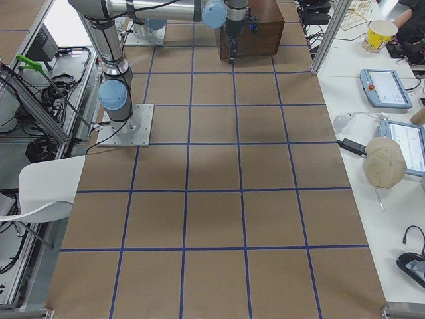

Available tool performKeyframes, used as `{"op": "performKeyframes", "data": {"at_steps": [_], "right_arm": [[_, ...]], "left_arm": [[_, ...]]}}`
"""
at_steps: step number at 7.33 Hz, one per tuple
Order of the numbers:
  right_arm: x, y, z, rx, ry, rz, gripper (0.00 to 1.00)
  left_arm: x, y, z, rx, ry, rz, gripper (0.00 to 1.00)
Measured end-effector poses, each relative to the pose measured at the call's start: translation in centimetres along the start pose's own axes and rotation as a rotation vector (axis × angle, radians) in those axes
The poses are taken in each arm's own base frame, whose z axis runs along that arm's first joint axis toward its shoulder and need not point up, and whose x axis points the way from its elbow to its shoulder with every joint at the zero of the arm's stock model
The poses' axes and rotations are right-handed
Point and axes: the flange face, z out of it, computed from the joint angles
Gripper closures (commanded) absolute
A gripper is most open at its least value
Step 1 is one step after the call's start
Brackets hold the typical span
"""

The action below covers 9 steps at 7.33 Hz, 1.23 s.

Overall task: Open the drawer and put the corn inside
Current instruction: 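Grasp the yellow corn and lift it with the left gripper, then carry the corn over the open drawer and lower it inside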

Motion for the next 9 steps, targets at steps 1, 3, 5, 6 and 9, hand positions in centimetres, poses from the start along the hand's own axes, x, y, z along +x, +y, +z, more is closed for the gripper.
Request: {"op": "performKeyframes", "data": {"at_steps": [1, 3, 5, 6, 9], "right_arm": [[0.0, 0.0, 0.0, 0.0, 0.0, 0.0, 0.0], [0.0, 0.0, 0.0, 0.001, 0.0, 0.0, 0.0], [0.0, 0.0, 0.0, 0.0, -0.001, 0.0, 0.0], [0.0, 0.0, 0.0, -0.001, -0.002, 0.0, 0.0], [0.0, 0.0, 0.1, -0.001, -0.003, 0.0, 0.0]], "left_arm": [[0.4, -0.1, -2.0, 0.01, -0.01, 0.003, 1.0], [2.2, 0.0, -9.3, 0.027, -0.015, 0.013, 1.0], [5.4, -0.3, -17.9, 0.027, -0.002, 0.04, 1.0], [8.0, -0.8, -21.5, 0.029, -0.001, 0.042, 1.0], [18.0, -3.2, -26.2, 0.034, 0.006, -0.057, 1.0]]}}
